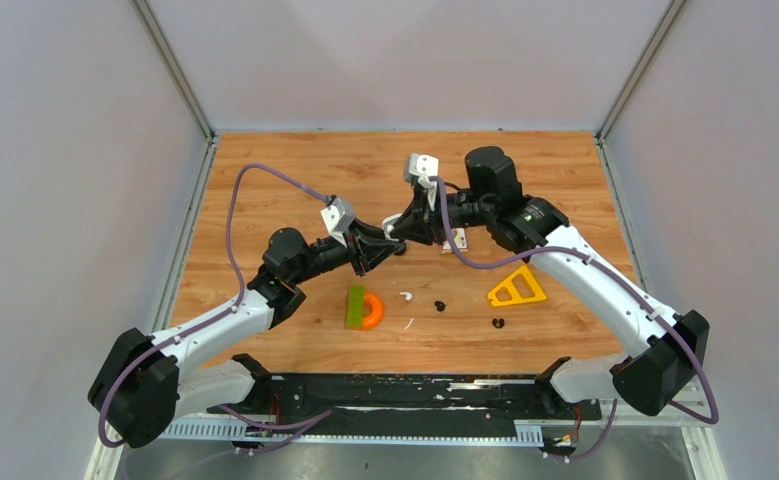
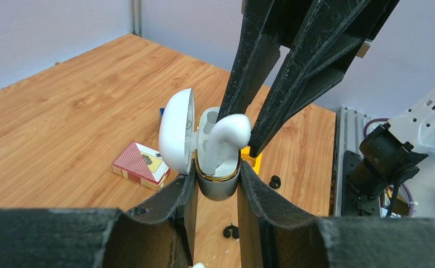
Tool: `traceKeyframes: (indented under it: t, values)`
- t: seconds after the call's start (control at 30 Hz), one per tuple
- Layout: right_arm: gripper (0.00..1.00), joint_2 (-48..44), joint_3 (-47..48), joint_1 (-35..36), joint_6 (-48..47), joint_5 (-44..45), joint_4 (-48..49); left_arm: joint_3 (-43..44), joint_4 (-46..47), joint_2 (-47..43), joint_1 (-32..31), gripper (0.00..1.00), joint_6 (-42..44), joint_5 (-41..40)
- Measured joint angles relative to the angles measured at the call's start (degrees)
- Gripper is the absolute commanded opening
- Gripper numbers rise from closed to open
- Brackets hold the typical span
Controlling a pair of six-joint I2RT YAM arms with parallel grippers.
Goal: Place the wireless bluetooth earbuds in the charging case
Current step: Place the earbud in the charging case.
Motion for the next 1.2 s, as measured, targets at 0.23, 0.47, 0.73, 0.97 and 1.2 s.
traceKeyframes:
  t: [0.23, 0.47, 0.73, 0.97, 1.2]
  values:
    - [0.0, 0.11, 2.73, 0.0, -0.02, 0.24, -1.88, 0.0, -0.37, 0.0, 0.0, 0.0, 1.11, 0.11]
    - [0.0, 0.26, 3.8, 0.0, -0.09, 0.26, -3.3, 0.0, -2.73, -0.33, 0.0, 0.0, 3.04, 0.09]
    - [0.0, 1.97, 4.02, 0.0, -0.74, 0.74, -6.69, 0.0, -5.09, -1.79, -0.17, 0.0, 6.43, 0.09]
    - [0.0, 3.02, 4.57, 0.0, -0.94, 1.2, -8.11, 0.0, -6.67, -1.9, -0.7, 0.0, 8.0, 0.07]
    - [0.0, 3.02, 4.7, 0.0, -1.11, 1.16, -8.87, 0.0, -6.82, -1.9, -0.74, 0.0, 8.81, -0.15]
